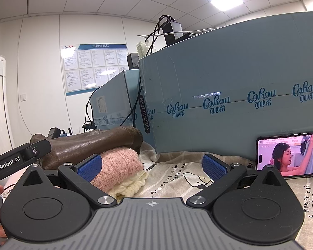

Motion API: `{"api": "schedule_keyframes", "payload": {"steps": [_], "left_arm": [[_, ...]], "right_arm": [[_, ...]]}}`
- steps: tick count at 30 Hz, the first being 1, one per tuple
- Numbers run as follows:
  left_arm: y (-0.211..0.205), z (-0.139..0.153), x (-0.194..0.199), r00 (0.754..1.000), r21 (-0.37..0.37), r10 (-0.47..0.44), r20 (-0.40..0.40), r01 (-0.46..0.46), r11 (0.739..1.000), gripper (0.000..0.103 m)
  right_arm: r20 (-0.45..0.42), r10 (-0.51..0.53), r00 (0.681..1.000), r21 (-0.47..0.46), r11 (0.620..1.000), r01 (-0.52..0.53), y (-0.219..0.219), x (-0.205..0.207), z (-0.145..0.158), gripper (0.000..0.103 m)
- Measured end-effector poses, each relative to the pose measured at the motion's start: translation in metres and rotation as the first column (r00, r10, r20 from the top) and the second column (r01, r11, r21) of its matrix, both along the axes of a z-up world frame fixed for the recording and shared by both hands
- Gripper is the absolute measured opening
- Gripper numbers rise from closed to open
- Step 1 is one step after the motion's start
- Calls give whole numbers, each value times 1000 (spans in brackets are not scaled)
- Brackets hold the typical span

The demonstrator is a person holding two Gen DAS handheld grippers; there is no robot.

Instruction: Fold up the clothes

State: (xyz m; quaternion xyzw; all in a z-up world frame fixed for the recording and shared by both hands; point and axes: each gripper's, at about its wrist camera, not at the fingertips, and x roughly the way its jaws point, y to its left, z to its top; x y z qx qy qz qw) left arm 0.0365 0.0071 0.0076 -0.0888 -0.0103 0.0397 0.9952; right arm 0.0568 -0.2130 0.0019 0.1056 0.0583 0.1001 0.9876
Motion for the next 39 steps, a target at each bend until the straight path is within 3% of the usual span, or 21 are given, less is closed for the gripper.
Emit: {"api": "schedule_keyframes", "payload": {"steps": [39], "left_arm": [[2,0,0,1000,-6,-8,-1,8,1000,103]], "right_arm": [[-10,-6,1000,27,1000,7,-4,1,-1,103]]}}
